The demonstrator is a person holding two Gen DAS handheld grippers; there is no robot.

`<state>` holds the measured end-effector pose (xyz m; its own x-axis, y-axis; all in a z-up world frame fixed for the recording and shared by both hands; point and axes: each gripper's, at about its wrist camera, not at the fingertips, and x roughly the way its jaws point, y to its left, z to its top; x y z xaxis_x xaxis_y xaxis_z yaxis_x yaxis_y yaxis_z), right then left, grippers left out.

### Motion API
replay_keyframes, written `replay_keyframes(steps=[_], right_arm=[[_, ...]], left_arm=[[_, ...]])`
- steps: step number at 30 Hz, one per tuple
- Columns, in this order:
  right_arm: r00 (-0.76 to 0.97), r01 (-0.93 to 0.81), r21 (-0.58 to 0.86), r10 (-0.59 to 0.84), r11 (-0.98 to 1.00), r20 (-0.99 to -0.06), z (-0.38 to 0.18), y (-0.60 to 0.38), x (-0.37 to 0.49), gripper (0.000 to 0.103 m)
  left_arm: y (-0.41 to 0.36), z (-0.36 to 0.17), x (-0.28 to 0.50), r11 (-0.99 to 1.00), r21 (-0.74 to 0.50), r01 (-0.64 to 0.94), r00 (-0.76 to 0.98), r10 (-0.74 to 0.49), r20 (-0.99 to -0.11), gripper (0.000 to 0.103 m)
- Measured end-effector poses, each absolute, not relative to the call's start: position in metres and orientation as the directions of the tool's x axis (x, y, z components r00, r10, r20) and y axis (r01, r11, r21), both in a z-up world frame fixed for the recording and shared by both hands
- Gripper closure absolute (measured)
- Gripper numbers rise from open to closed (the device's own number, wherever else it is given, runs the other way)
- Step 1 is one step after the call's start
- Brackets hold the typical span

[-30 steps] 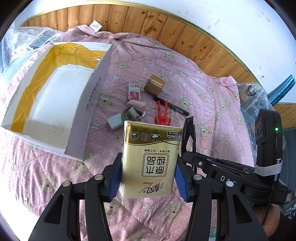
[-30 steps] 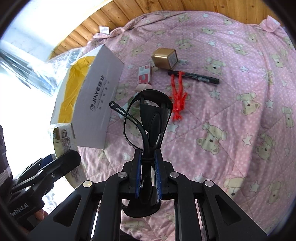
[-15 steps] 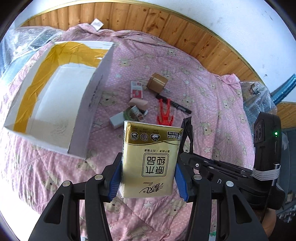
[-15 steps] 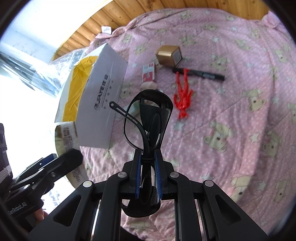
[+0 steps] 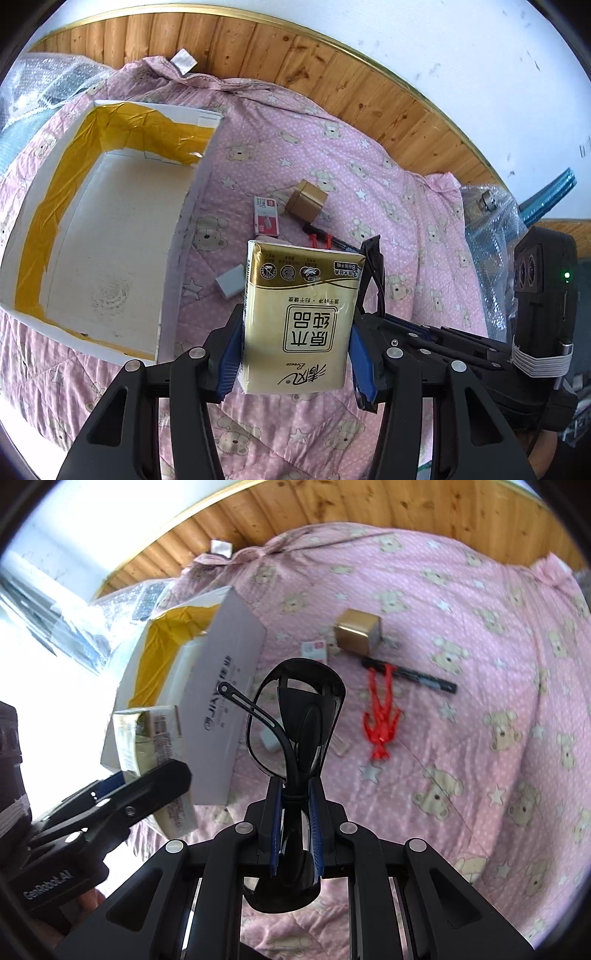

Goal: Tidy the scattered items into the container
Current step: 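Carry the sunglasses and gold carton with both grippers over the white box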

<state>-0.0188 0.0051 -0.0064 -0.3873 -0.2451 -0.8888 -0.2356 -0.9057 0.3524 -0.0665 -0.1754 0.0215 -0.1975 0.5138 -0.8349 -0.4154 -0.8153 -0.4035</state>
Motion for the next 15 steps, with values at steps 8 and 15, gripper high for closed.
replay_keyframes(steps=[8, 15], right_arm=[[-0.386, -0.147, 0.326, -0.249, -0.934, -0.888, 0.013, -0.035, -0.051, 0.088], [-0.390, -0.064, 0.307, -0.260, -0.949, -0.884, 0.027, -0.072, -0.075, 0.088]], left_arm=[[-0.216, 0.027, -0.083, -0.827, -0.439, -0.351, -0.239, 0.533, -0.812, 0.050], [-0.255, 0.035, -0.100, -0.837, -0.468, -0.282, -0.295, 0.540, -0.788, 0.050]])
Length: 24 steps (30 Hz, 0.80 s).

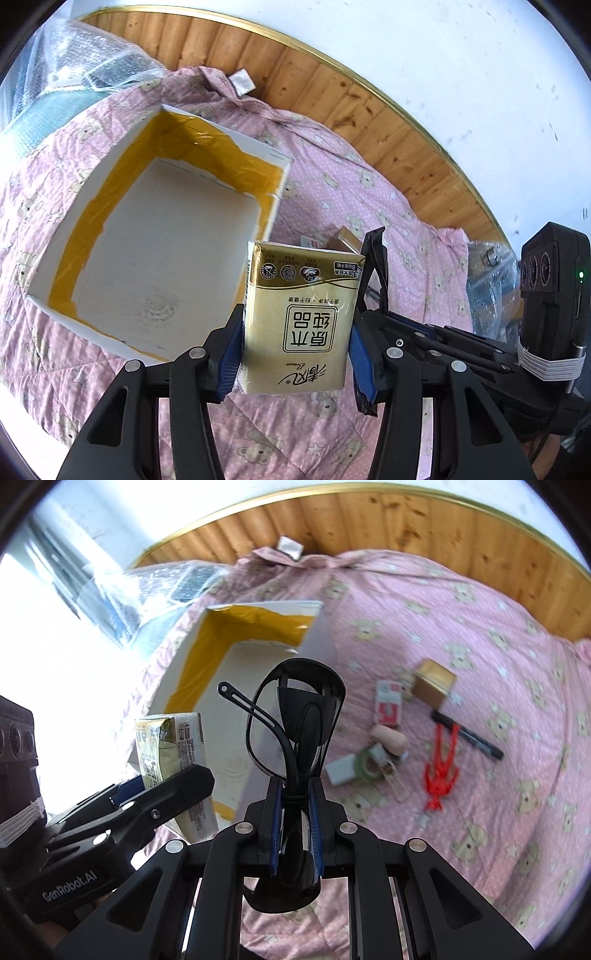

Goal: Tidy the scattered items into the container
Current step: 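Carry the sunglasses and gold carton with both grippers over the white box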

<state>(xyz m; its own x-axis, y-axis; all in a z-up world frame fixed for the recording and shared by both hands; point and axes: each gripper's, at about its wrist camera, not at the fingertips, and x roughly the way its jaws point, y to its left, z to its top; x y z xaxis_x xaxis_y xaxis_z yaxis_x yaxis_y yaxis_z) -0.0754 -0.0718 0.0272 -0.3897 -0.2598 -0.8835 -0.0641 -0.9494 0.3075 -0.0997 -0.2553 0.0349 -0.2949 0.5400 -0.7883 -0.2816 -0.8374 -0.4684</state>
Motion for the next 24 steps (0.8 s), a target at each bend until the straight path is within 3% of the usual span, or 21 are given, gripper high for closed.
replay_keyframes(steps=[24], right_arm=[[-0.357, 0.054, 0.274, -0.275, -0.960, -0.893, 0.032, -0.139, -0.149, 0.088]], left_arm=[[-0.321, 0.021, -0.150, -0.876, -0.459, -0.146, -0.344, 0.480, -0.807, 0.050]])
